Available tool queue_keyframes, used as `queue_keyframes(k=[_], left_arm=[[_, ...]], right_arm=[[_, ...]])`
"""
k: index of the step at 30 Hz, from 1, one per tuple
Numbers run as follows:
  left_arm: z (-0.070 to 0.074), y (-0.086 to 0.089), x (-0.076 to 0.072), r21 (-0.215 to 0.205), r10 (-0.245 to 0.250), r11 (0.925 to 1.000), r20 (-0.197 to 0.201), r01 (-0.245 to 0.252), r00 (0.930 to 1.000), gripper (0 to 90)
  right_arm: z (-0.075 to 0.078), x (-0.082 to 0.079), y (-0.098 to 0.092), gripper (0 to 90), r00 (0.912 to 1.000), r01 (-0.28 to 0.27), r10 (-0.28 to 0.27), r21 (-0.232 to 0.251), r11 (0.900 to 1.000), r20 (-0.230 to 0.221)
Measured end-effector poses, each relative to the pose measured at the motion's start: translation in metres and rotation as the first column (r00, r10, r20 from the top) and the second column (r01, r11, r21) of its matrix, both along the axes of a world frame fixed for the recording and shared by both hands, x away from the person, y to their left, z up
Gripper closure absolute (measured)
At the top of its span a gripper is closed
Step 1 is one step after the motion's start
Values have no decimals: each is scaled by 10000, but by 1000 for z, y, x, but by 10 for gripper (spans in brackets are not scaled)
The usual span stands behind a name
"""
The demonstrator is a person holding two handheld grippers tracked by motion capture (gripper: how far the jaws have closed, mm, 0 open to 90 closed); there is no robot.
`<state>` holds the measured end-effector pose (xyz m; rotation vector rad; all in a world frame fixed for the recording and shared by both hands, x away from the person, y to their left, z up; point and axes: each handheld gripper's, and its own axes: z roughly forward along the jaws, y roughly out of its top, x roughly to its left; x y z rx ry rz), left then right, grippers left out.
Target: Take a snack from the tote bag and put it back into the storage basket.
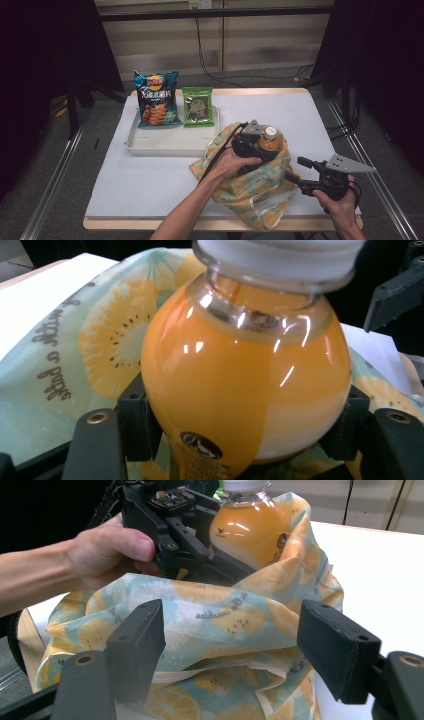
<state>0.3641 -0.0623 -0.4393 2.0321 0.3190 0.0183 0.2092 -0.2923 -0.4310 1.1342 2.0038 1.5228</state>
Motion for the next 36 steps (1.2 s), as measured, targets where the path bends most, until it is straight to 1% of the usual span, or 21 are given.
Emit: queue_keyframes(k=[2,3,4,6,10,12,13,14,17,18,21,22,23,24,25,26,28,30,31,32,36], left_arm=[[1,3,1,-84,7,10000,-125,-8,9999,329],[3,5,1,-239,32,9997,-229,-38,9997,329],[5,6,1,-302,66,9995,-262,-73,9996,329],[9,10,1,-583,86,9982,-310,-103,9995,330],[20,18,0,-687,176,9975,-156,-186,9997,331],[25,22,0,-872,179,9960,-138,-191,9997,331],[25,22,0,-872,179,9960,-138,-191,9997,331],[31,26,-1,-936,251,9953,-87,-259,9996,331],[36,30,-2,-994,248,9947,-70,-254,9997,331],[41,33,-2,-1036,169,9945,-57,-174,9998,331],[50,39,-3,-1216,89,9925,-20,-91,10000,331],[53,40,-3,-1258,107,9920,41,-101,9999,331],[53,40,-3,-1258,107,9920,41,-101,9999,331],[58,44,-5,-1332,211,9909,91,-197,9997,331],[60,46,-5,-1343,182,9908,146,-161,9997,332],[62,47,-6,-1345,207,9908,228,-174,9995,332],[66,49,-8,-1192,194,9928,338,-153,9992,332],[69,51,-9,-1351,203,9907,396,-148,9990,332],[69,51,-9,-1351,203,9907,396,-148,9990,332],[72,53,-11,-1544,144,9880,320,-93,9994,332],[80,56,-12,-1544,123,9880,566,-34,9983,332]], right_arm=[[0,0,-1,267,10000,-15,15,-4,10000,23],[0,0,-1,267,10000,14,-14,2,10000,39],[0,0,-1,267,10000,31,-31,-8,10000,64],[0,0,-1,267,10000,32,-32,24,10000,84],[1,0,-1,267,9999,56,-56,18,10000,109],[1,0,-2,267,9999,76,-76,1,10000,85],[1,0,-2,267,9999,76,-76,1,10000,85],[1,0,-2,266,9999,84,-84,7,10000,105],[2,0,-2,263,9999,94,-95,101,9999,111],[2,0,-1,260,9998,160,-161,80,9998,109],[2,0,0,256,9998,192,-192,69,9998,77],[2,-1,0,255,9998,158,-157,-33,9999,111],[2,-1,0,255,9998,158,-157,-33,9999,111],[2,-3,0,255,9997,198,-198,42,9998,111],[3,-3,0,255,9996,247,-248,34,9997,135],[3,-4,0,254,9996,233,-234,33,9997,144],[3,-4,1,254,9997,161,-162,38,9999,184],[2,-4,1,254,9998,135,-135,-35,9999,149],[2,-4,0,254,9998,117,-117,-62,9999,137],[2,-4,0,254,9998,100,-99,-50,9999,166],[2,-5,0,250,9998,77,-76,-39,10000,206]])
